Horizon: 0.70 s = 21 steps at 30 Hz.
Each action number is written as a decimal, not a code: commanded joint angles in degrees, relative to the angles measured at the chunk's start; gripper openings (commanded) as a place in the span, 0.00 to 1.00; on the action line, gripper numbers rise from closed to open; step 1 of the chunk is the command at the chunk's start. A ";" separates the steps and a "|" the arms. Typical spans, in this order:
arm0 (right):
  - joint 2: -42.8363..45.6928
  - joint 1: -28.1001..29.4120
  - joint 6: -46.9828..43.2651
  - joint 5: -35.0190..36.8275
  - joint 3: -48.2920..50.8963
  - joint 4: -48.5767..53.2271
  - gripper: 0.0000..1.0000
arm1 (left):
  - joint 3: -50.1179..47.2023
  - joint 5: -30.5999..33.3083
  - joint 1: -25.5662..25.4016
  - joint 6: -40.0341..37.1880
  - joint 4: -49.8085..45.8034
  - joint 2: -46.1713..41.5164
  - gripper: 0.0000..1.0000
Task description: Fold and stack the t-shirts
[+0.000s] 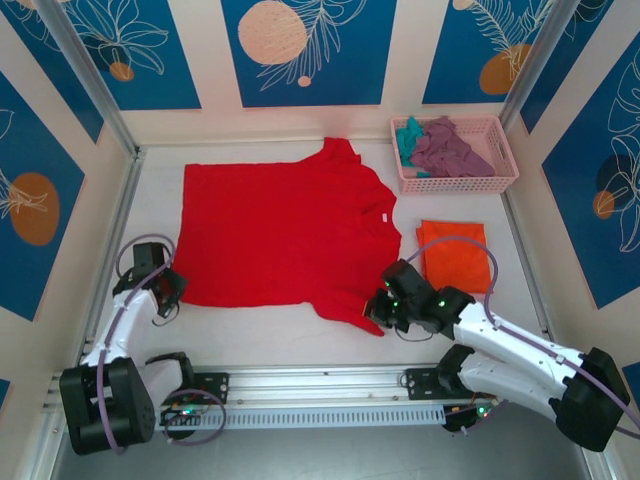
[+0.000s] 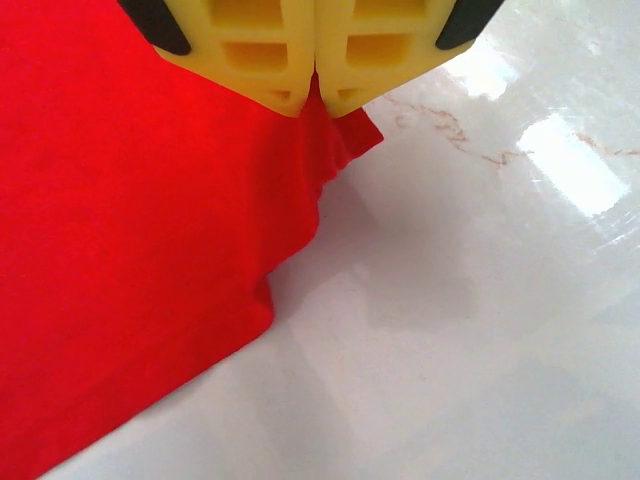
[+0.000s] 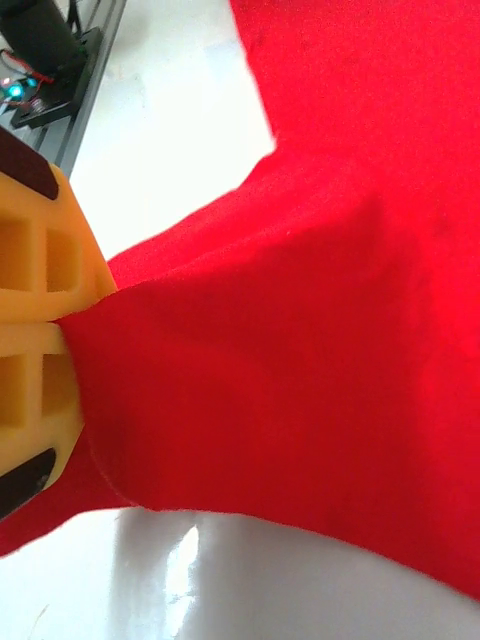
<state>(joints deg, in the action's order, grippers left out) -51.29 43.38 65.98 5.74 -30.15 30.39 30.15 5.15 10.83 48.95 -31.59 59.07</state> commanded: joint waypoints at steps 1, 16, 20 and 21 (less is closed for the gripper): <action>-2.62 -3.04 -4.41 0.62 -5.10 -0.57 0.00 | 2.87 -0.98 0.60 0.72 -2.86 0.82 0.00; -18.81 -16.20 -16.33 -6.03 -21.82 -4.10 0.00 | 15.24 -2.60 0.60 5.45 -2.07 12.29 0.00; -22.34 -18.00 -19.11 -6.83 -24.91 -4.72 0.00 | 18.05 -2.32 0.63 4.81 -2.33 14.66 0.00; -23.17 -18.44 -19.78 -7.01 -25.79 -4.74 0.00 | 18.64 -2.40 0.61 4.55 -2.33 15.39 0.00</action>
<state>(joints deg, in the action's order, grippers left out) -72.99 26.09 49.69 0.73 -52.90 26.33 45.98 3.05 10.87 53.10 -33.17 73.08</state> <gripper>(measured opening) 0.066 0.042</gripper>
